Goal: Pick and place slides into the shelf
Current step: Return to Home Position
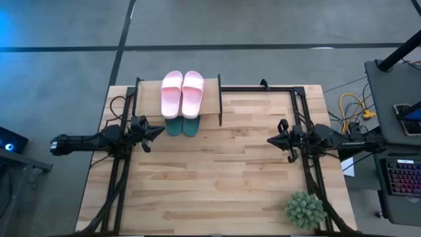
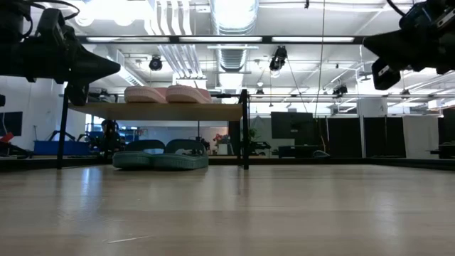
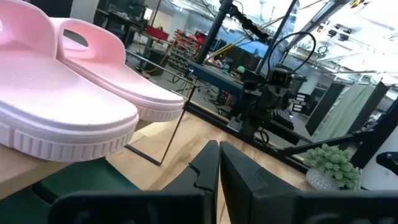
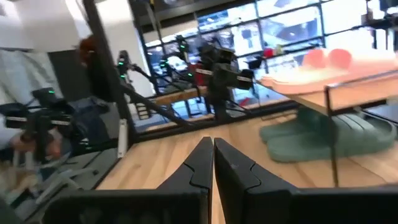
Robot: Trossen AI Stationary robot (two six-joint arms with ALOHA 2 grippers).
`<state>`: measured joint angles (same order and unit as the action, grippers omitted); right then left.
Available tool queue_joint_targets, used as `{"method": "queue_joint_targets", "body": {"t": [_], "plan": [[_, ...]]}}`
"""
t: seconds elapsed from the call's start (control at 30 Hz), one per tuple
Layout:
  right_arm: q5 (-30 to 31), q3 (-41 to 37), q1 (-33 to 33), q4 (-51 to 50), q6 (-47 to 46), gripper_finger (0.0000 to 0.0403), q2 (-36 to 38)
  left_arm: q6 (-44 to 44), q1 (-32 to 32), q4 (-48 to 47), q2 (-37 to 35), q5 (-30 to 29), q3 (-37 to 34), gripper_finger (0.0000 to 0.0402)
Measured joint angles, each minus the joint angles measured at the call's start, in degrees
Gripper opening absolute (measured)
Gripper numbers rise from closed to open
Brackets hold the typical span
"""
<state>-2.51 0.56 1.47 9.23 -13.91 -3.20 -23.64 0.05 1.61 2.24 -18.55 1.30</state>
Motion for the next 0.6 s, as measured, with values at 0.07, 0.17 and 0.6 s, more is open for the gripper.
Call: {"method": "queue_joint_targets", "body": {"t": [0.07, 0.17, 0.6], "plan": [[0.77, 0.0, -0.02, -0.65, 0.16, 0.0009, 0.0, 0.0, 0.0, 0.04, -0.09, 0.0, 0.0, 0.0], [0.98, 0.0, -0.02, -0.65, 0.72, 0.0009, 0.0, 0.01, 0.0, 0.06, 0.0, 0.0, 0.0, 0.0], [1.08, 0.0, -0.02, -0.63, 0.48, 0.0009, 0.02, 0.04, 0.0, 0.11, 0.0, 0.02, -0.04, 0.0]]}}
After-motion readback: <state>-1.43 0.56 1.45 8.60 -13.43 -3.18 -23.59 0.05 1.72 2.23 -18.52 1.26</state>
